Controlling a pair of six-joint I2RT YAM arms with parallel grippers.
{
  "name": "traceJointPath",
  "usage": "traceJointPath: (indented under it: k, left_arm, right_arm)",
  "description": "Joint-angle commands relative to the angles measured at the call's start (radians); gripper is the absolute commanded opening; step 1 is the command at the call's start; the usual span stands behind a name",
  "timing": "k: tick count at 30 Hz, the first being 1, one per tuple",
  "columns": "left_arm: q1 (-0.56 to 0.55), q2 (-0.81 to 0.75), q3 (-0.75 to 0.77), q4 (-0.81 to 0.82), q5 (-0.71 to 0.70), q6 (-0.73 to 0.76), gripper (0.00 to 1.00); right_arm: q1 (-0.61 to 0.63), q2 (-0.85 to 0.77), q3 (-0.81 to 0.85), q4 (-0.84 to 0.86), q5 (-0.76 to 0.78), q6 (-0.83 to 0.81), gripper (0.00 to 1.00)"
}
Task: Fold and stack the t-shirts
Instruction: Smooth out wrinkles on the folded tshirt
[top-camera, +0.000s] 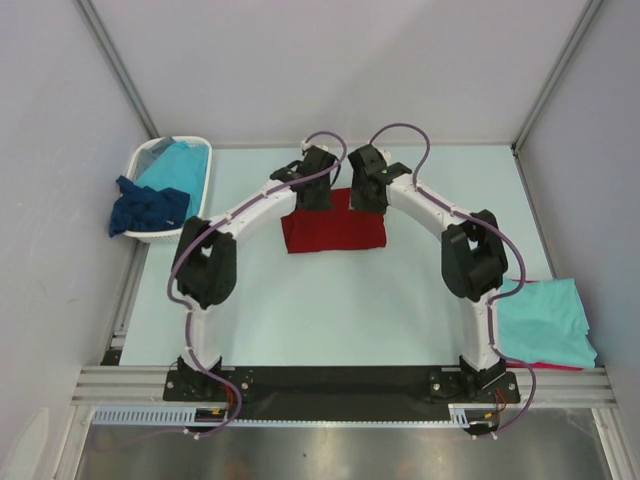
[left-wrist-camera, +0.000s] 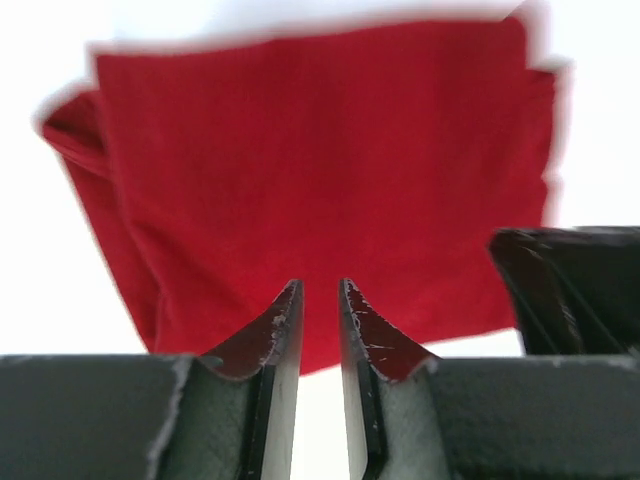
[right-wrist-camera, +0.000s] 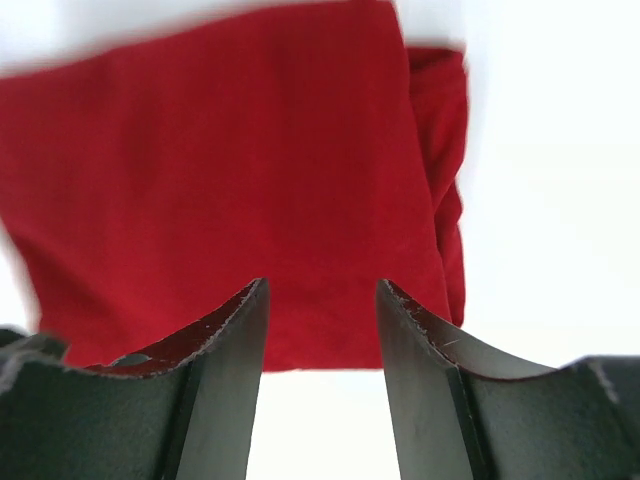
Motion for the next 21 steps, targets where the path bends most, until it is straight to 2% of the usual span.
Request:
traceJointPath:
  k: [1,11,16,19,21]
  left_arm:
    - [0.007,0.093,-0.023,-0.033,0.055,0.015,0.25]
    - [0.01,0.158,-0.054,-0.034,0.107,0.009,0.24]
    - [0.01,0.058,-0.065,-0.024,0.048,-0.004,0.23]
    - [0.015,-0.016,0.038,-0.051,0.015,0.029,0.26]
    - [0.025,0.004,0.179,-0.088,0.015,0.046,0.27]
  right_arm:
    - [0.002,0.079,-0.025,0.002,-0.017,-0.005,0.52]
    - [0.002,0.13,-0.049,0.002,-0.04,-0.001,0.51]
    - [0.003,0.022,-0.056,0.022,-0.01,-0.002,0.51]
    - [0.0,-0.025,0.05,0.004,-0.005,-0.018,0.52]
    - [0.0,0.01,0.189,-0.056,-0.004,-0.025,0.53]
